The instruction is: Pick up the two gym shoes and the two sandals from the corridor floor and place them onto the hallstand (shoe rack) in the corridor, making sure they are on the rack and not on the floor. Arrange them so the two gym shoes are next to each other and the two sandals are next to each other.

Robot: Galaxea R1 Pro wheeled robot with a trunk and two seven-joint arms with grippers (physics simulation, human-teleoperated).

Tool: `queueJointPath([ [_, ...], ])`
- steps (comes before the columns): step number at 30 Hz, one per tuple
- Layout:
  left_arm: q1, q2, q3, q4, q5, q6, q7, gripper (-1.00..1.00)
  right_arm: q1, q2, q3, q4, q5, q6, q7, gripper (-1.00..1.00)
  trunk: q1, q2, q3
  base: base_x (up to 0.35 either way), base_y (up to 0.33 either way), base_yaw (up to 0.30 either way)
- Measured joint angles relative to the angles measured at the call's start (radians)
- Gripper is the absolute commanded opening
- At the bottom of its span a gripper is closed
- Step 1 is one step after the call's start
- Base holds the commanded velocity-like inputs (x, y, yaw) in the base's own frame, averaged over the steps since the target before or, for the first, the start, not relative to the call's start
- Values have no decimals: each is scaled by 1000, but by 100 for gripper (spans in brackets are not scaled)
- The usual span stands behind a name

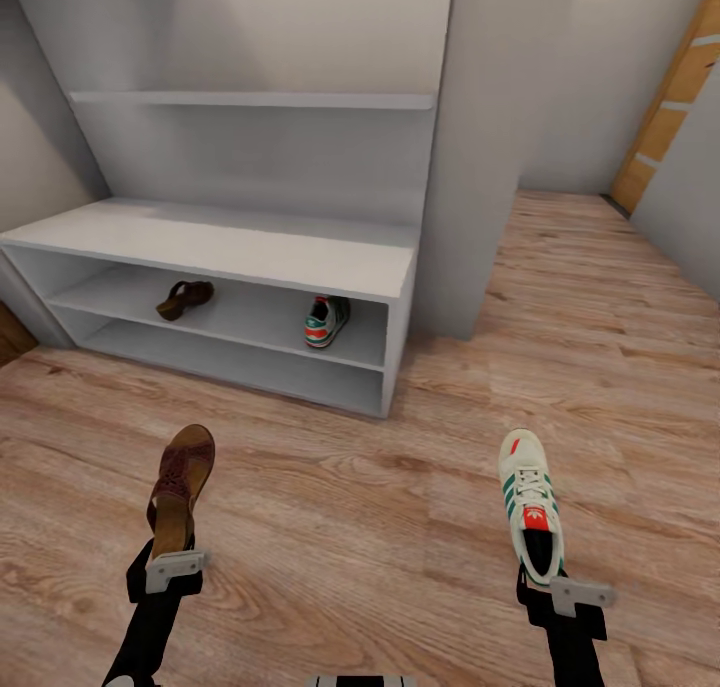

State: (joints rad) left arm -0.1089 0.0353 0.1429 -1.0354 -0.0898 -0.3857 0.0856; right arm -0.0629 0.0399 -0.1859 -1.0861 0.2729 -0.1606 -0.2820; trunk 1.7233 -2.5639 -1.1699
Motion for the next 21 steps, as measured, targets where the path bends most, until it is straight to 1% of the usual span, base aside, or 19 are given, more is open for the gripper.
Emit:
queueJointPath([
  [7,0,0,0,0,0,0,0,-100,0,0,0,1,0,0,0,-100,0,0,0,0,34,-188],
  [21,0,0,0,0,0,0,0,-100,0,-1,0,2,0,0,0,-100,0,0,0,0,6,-270],
])
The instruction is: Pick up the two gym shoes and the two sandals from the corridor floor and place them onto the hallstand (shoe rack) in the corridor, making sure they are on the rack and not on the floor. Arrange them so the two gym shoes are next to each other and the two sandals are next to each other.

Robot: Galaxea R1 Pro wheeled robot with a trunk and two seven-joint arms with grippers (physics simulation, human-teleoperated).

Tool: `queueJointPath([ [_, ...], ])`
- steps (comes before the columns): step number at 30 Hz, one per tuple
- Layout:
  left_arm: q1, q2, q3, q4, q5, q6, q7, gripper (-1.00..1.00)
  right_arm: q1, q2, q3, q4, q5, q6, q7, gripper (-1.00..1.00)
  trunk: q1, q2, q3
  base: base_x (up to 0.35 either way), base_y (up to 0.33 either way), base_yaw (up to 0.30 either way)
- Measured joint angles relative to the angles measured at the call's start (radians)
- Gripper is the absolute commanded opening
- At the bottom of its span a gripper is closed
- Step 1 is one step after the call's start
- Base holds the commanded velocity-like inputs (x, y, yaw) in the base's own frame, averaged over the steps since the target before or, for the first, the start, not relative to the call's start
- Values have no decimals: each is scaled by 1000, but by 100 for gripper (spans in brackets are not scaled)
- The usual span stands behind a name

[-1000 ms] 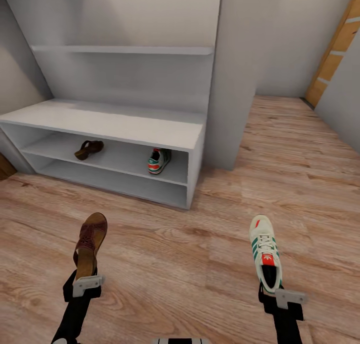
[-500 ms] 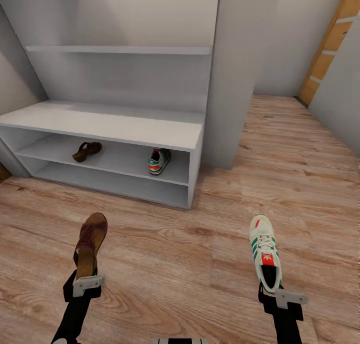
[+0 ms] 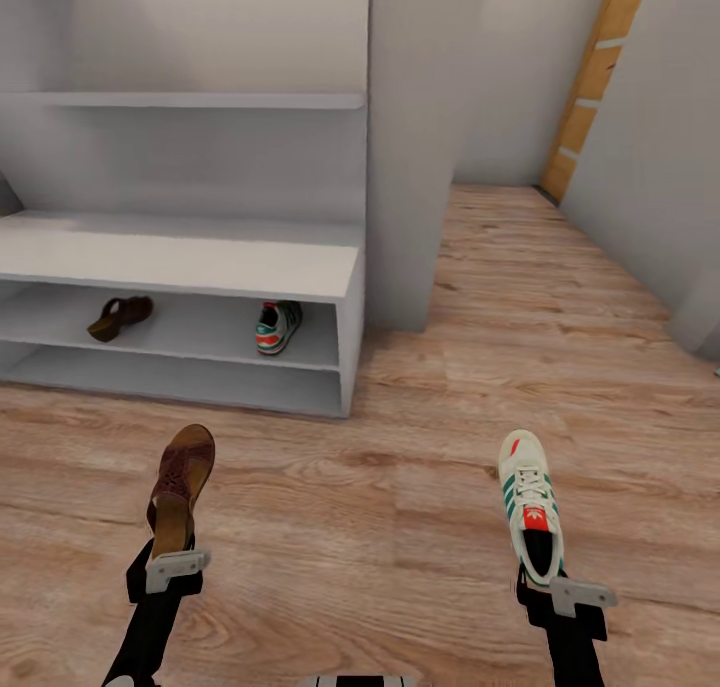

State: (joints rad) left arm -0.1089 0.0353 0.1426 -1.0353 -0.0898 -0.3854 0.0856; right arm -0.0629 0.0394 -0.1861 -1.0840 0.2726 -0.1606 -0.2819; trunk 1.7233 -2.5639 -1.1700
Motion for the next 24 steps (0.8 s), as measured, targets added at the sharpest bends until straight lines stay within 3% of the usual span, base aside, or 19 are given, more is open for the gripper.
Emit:
queueJointPath([
  [10,0,0,0,0,0,0,0,-100,0,0,-1,-1,0,0,0,-100,0,0,0,0,1,-226],
  [17,0,0,1,0,1,0,-1,-100,0,0,-1,-2,0,0,0,-100,0,0,0,0,18,-64],
  [24,0,1,2,0,2,0,-1,-100,0,0,-1,-2,0,0,0,-100,0,0,0,0,178,-17],
])
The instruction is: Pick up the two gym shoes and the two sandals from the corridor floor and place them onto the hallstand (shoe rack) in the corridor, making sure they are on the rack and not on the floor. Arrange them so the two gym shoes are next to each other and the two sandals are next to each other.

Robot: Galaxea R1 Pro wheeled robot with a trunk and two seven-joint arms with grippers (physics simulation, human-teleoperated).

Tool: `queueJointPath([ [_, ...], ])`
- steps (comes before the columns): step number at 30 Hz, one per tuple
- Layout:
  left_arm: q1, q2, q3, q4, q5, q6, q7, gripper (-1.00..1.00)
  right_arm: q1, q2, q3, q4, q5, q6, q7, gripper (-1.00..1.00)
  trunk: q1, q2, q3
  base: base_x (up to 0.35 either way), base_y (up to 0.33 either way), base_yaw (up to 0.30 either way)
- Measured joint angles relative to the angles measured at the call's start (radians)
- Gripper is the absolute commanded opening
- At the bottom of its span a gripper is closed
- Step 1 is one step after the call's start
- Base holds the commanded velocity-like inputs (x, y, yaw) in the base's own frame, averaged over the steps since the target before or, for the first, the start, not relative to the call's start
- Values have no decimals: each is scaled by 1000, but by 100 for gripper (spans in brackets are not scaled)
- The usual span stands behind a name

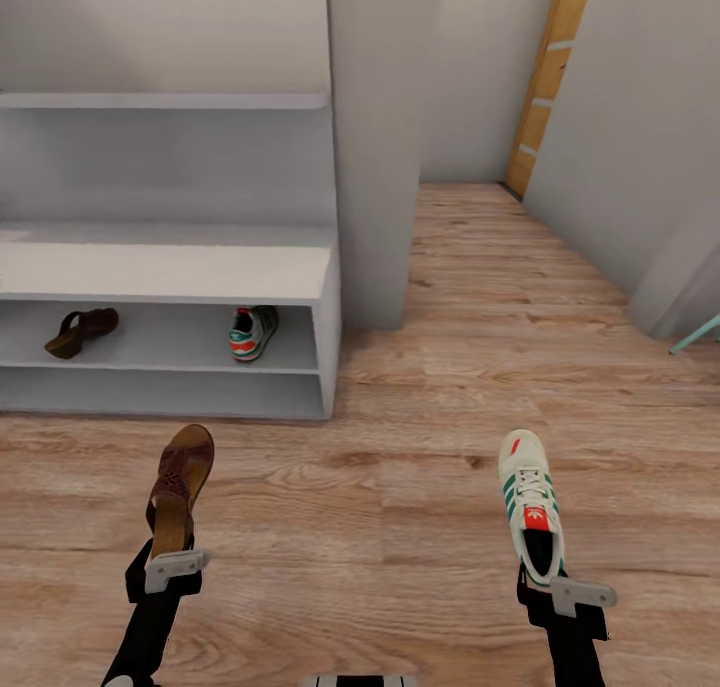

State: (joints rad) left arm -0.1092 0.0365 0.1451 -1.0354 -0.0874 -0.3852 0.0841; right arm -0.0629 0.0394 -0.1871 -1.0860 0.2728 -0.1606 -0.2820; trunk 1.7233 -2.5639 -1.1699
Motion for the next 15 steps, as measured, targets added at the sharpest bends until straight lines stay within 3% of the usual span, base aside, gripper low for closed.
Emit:
queueJointPath([
  [15,0,0,1,1,0,0,0,-100,0,0,1,0,0,0,0,-100,0,0,0,0,262,-3],
])
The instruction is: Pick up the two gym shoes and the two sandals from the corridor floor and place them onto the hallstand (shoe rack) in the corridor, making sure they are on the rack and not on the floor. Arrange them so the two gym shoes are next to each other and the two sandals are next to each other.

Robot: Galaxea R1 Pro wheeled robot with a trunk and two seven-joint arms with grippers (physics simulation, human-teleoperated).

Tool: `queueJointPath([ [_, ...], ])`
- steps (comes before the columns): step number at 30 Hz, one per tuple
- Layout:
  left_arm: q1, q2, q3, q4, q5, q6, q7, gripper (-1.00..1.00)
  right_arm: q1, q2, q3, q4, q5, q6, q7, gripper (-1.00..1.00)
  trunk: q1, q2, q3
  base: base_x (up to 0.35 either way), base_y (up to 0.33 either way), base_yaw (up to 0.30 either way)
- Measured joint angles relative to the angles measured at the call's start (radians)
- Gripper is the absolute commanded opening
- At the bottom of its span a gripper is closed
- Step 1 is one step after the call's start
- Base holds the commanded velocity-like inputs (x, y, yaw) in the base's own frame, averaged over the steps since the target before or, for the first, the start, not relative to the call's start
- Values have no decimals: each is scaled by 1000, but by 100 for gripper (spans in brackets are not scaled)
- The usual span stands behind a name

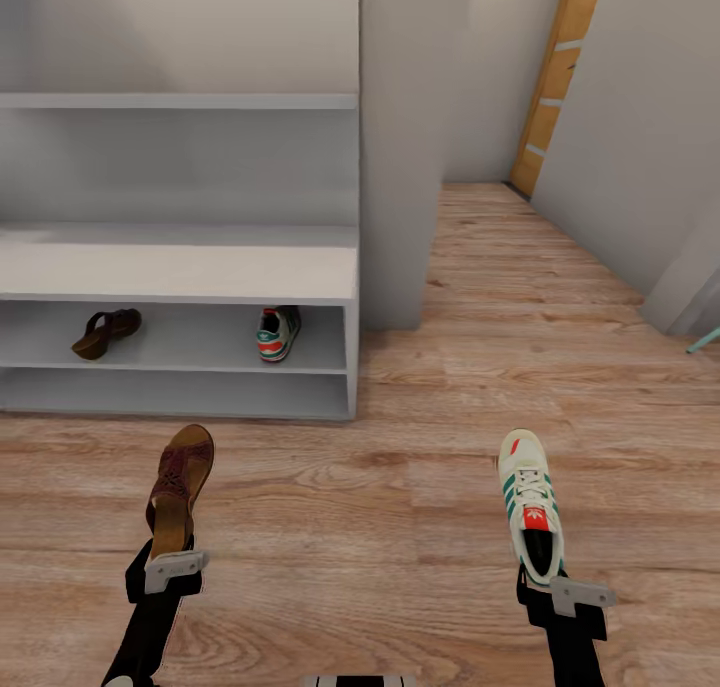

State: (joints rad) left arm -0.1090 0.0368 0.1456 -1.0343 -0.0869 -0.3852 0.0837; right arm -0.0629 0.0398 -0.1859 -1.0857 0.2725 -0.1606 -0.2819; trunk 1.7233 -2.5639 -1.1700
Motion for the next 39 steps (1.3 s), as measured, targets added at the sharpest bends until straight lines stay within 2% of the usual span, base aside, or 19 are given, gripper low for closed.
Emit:
queueJointPath([
  [11,0,0,0,0,-1,-1,0,-100,0,0,1,3,0,0,0,-100,0,0,0,0,265,0],
  [25,0,0,0,2,-1,-1,0,-100,0,0,2,4,0,0,0,-100,0,0,0,0,96,0],
  [39,0,0,0,2,0,-2,0,-100,0,0,2,3,0,0,0,-100,0,0,0,0,237,0],
])
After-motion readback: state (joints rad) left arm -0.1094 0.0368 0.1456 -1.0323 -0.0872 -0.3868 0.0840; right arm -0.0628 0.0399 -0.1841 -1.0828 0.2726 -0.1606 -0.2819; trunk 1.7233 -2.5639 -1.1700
